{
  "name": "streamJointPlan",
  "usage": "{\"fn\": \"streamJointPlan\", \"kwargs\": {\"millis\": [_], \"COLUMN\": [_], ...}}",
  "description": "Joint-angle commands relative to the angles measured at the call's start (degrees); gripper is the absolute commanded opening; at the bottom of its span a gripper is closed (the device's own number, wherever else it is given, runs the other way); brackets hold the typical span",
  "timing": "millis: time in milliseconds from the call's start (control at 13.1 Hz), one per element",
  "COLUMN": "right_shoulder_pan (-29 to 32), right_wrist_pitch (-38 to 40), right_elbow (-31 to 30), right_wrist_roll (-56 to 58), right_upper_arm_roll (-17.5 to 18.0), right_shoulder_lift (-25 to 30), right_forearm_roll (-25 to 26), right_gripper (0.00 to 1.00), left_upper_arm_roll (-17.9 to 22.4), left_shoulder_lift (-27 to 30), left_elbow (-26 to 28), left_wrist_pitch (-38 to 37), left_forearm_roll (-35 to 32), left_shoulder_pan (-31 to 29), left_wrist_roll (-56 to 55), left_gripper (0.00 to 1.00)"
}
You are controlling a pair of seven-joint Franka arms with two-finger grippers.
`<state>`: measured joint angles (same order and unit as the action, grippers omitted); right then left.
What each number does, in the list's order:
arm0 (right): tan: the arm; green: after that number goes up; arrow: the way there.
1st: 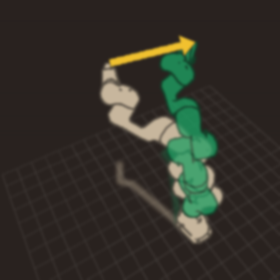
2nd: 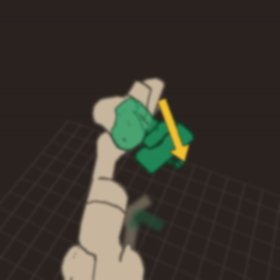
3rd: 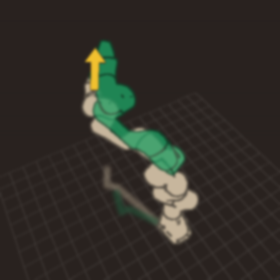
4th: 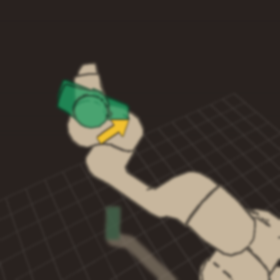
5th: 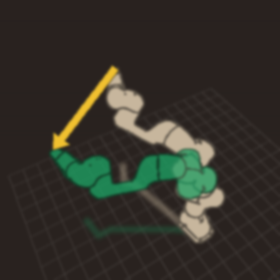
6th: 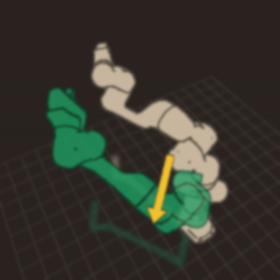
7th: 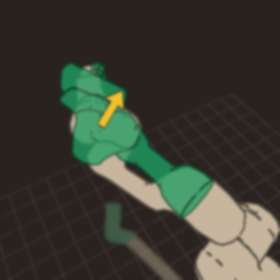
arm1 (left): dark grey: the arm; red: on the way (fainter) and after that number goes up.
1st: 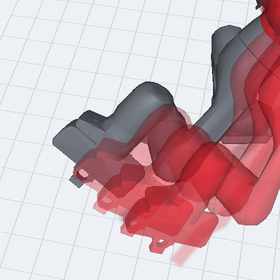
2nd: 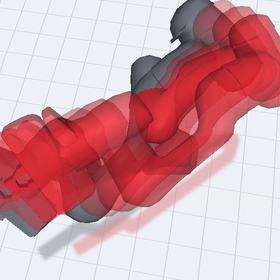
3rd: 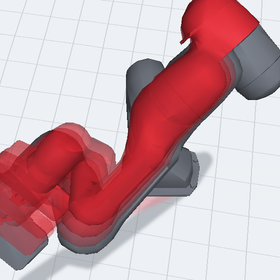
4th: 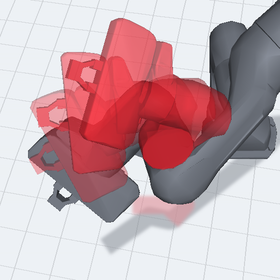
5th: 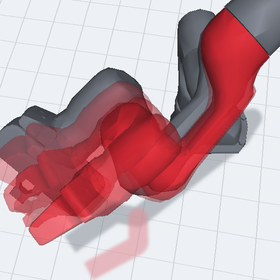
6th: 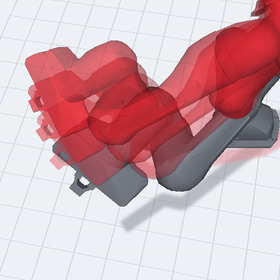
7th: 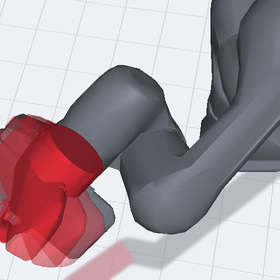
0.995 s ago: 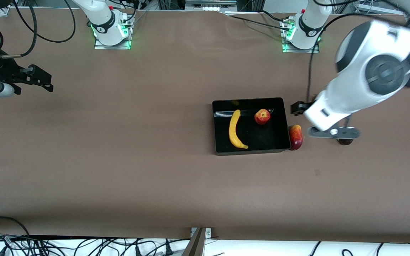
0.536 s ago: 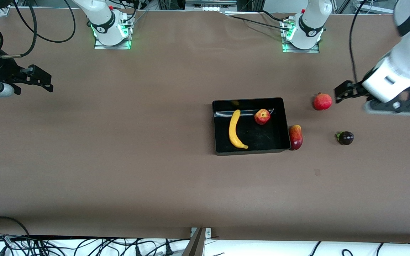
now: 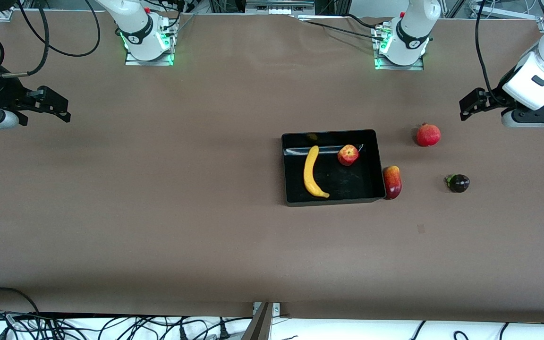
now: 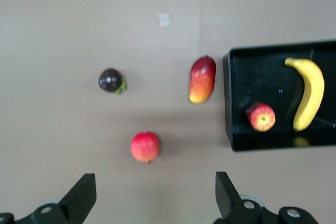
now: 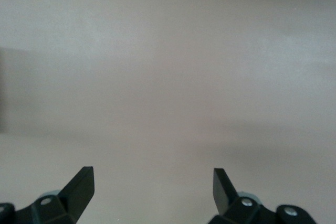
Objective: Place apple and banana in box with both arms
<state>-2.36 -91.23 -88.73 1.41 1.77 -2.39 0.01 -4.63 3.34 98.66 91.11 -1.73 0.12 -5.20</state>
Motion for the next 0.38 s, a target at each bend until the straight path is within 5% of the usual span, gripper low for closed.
{"fn": "streamJointPlan", "kwargs": {"millis": [0, 306], "right_shoulder_pan": [0.4, 0.4], "right_wrist_pitch": [0.3, 0.3], "right_elbow": [1.0, 1.0], "right_wrist_roll": [0.7, 0.7], "right_upper_arm_roll": [0.3, 0.3], "right_shoulder_lift": [-0.3, -0.3], "right_forearm_roll": [0.6, 0.6], "right_gripper": [1.00, 1.00], "left_upper_arm_roll": [0.8, 0.1], "left_shoulder_lift": [-3.3, -3.5], "left_elbow": [-6.6, -6.8], "left_wrist_pitch": [-5.1, -5.4], "left_forearm_roll": [0.5, 0.7], "left_shoulder_pan": [1.1, 1.0], "left_wrist_roll": [1.4, 1.3], "left_gripper": [1.00, 1.00]}}
